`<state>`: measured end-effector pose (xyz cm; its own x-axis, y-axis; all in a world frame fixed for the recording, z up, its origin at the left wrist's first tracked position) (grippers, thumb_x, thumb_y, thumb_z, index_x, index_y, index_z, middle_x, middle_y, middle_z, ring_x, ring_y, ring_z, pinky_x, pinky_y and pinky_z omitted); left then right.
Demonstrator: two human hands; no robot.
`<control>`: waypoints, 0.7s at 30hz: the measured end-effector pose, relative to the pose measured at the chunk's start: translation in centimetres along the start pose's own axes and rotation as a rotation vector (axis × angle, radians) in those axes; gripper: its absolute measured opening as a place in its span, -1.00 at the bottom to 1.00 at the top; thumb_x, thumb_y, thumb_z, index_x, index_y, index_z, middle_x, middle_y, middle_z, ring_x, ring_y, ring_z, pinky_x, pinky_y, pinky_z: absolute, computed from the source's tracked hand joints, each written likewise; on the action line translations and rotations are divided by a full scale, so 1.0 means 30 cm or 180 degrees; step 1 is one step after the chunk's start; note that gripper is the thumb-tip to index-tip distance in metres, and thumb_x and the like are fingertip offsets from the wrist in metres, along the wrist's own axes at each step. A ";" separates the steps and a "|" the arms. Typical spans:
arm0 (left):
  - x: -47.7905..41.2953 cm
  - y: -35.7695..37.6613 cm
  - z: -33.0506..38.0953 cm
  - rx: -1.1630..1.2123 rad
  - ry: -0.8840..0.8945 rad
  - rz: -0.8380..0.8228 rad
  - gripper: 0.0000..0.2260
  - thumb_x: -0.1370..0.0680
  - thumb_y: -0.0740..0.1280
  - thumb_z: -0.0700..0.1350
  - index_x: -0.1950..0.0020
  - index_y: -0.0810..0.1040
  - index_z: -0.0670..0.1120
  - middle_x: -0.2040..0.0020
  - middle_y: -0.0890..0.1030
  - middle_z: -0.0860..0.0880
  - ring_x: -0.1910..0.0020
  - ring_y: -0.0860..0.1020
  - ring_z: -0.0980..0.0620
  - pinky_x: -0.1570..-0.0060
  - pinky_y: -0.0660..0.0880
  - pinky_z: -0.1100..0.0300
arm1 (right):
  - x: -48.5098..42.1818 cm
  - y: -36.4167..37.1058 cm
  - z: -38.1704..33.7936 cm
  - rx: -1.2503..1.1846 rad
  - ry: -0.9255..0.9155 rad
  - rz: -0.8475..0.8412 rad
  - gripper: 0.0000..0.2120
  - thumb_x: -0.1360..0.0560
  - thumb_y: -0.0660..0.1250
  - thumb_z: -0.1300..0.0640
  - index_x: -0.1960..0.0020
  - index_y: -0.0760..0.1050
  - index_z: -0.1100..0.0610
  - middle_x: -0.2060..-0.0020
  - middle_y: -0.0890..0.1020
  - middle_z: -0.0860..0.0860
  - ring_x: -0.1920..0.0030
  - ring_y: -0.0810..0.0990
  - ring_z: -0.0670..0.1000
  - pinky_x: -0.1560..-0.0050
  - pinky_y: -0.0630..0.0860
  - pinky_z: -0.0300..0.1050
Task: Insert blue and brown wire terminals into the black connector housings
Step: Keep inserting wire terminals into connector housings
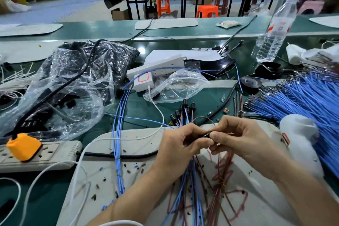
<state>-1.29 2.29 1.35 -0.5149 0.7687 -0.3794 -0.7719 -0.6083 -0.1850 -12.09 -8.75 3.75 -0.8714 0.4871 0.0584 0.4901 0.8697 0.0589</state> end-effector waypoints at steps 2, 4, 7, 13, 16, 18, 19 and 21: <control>-0.001 0.006 0.010 -0.0030 0.0007 -0.0038 -0.89 -0.44 0.44 -0.14 0.13 0.59 0.07 0.37 0.59 0.20 0.43 0.47 0.24 0.34 0.41 0.37 | -0.003 -0.002 0.002 -0.0147 -0.0013 -0.0073 -0.94 -0.30 0.43 0.24 0.29 0.56 0.22 0.34 0.65 0.17 0.35 0.63 0.08 0.31 0.59 -0.19; -0.003 0.008 0.019 -0.0074 0.0050 -0.0055 -0.90 -0.46 0.41 -0.15 0.10 0.58 0.06 0.33 0.62 0.22 0.36 0.52 0.27 0.27 0.45 0.39 | -0.006 -0.001 0.004 -0.0413 0.0094 -0.0166 -0.92 -0.31 0.41 0.22 0.35 0.58 0.13 0.35 0.63 0.17 0.35 0.61 0.07 0.31 0.58 -0.17; -0.006 -0.006 0.020 -0.0324 0.0253 0.0078 -0.89 -0.47 0.40 -0.16 0.02 0.63 -0.09 0.11 0.62 0.12 0.14 0.59 0.23 0.10 0.49 0.37 | -0.011 0.004 0.028 -0.0798 0.0273 -0.0182 -0.92 -0.33 0.37 0.24 0.34 0.52 0.16 0.36 0.60 0.16 0.37 0.60 0.04 0.35 0.56 -0.18; -0.010 -0.021 0.024 -0.0111 0.0189 -0.0028 -0.86 -0.50 0.35 -0.17 0.02 0.62 0.04 -0.22 0.41 0.00 -0.02 0.57 0.07 -0.03 0.54 0.16 | -0.005 0.043 0.052 -0.1229 0.0484 -0.0518 -0.76 -0.47 0.34 0.23 -0.12 0.51 0.29 0.31 0.58 0.10 0.33 0.54 -0.03 0.35 0.51 -0.22; -0.009 -0.020 0.033 0.0168 0.0135 -0.0120 -0.86 -0.52 0.33 -0.17 -0.01 0.61 0.03 -0.24 0.39 0.00 0.16 0.58 0.14 0.10 0.53 0.26 | -0.001 0.049 0.055 -0.1227 0.0409 -0.0654 -0.74 -0.49 0.33 0.17 -0.12 0.60 0.26 0.23 0.59 0.10 0.26 0.53 -0.01 0.28 0.51 -0.20; -0.007 -0.017 0.040 0.0202 0.0208 -0.0134 -0.87 -0.52 0.32 -0.20 -0.01 0.61 -0.02 -0.23 0.41 -0.06 0.09 0.57 0.20 0.09 0.50 0.37 | -0.001 0.053 0.059 -0.1340 0.0431 -0.0655 -0.67 -0.40 0.47 0.06 -0.07 0.64 0.25 0.19 0.60 0.13 0.23 0.55 0.02 0.25 0.54 -0.19; -0.005 -0.014 0.042 0.0227 0.0257 -0.0163 -0.87 -0.52 0.32 -0.22 -0.03 0.60 -0.06 -0.22 0.41 -0.09 0.09 0.58 0.17 0.10 0.49 0.39 | -0.002 0.054 0.060 -0.1401 0.0429 -0.0678 -0.54 -0.31 0.56 -0.01 -0.09 0.63 0.26 0.18 0.60 0.13 0.22 0.56 0.02 0.23 0.56 -0.19; -0.004 -0.010 0.045 0.0302 0.0280 -0.0217 -0.86 -0.53 0.32 -0.22 -0.07 0.58 -0.09 -0.21 0.41 -0.10 0.21 0.58 0.08 0.13 0.51 0.36 | -0.004 0.055 0.059 -0.1385 0.0359 -0.0701 -0.36 -0.19 0.62 -0.09 -0.14 0.61 0.25 0.21 0.61 0.10 0.23 0.57 0.00 0.22 0.56 -0.21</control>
<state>-1.51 2.65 2.67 -0.4285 0.7849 -0.4475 -0.8379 -0.5305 -0.1283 -11.21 -7.24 2.08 -0.9592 0.2629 0.1037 0.2793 0.8253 0.4908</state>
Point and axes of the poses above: each hand's wrist, its own x-axis away from the middle knuckle, its own y-axis out of the palm, z = x × y, the point moved 3 cm from there along -x, towards the middle knuckle
